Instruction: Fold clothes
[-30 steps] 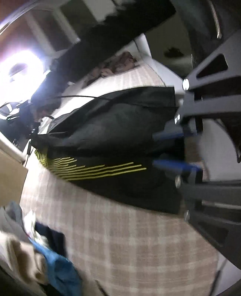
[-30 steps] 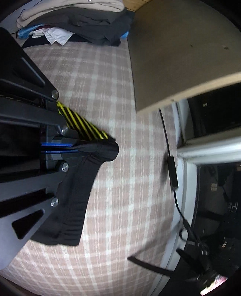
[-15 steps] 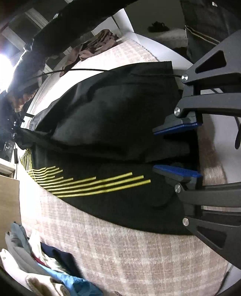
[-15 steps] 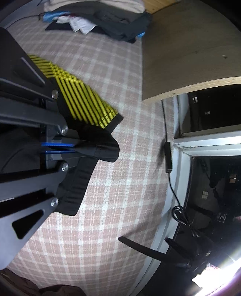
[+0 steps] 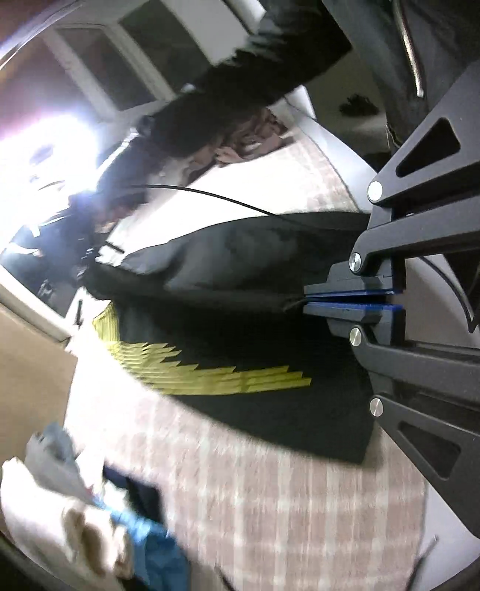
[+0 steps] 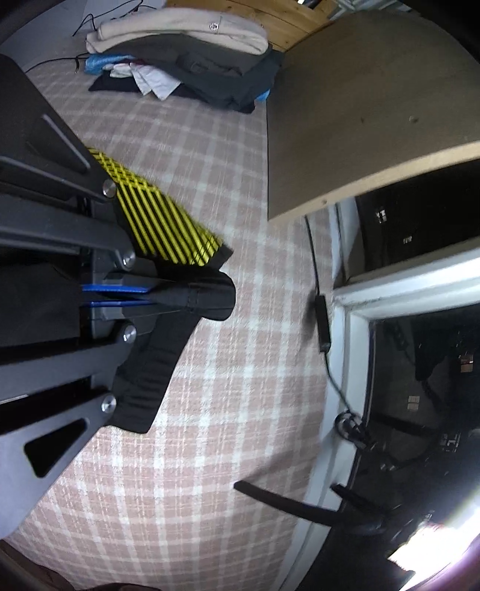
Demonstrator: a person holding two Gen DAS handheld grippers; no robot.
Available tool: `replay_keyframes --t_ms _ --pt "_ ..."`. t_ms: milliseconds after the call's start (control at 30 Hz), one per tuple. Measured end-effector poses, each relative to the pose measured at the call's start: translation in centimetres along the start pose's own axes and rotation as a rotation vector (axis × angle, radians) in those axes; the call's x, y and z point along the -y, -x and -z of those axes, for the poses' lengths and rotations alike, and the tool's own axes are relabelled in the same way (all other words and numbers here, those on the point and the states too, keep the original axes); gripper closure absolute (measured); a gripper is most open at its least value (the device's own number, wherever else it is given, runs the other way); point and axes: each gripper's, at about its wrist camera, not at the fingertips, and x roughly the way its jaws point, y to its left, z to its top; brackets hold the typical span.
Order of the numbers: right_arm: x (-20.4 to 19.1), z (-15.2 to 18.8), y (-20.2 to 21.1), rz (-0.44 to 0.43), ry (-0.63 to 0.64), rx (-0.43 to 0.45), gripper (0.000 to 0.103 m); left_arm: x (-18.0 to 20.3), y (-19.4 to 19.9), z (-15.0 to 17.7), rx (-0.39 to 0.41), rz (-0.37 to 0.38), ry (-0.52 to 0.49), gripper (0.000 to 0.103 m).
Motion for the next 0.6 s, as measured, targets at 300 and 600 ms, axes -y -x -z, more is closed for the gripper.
replay_keyframes --t_ms 300,600 --pt "-5.2 -0.8 -7.5 0.022 0.052 -0.15 0.075 -6.6 -2.1 -0.3 -0.105 -0.136 0.055 0.101" --pt "-0.9 0.3 2.1 -0.088 -0.017 0.061 0.055 -7.2 1.7 -1.4 -0.049 -0.195 0.012 0.094"
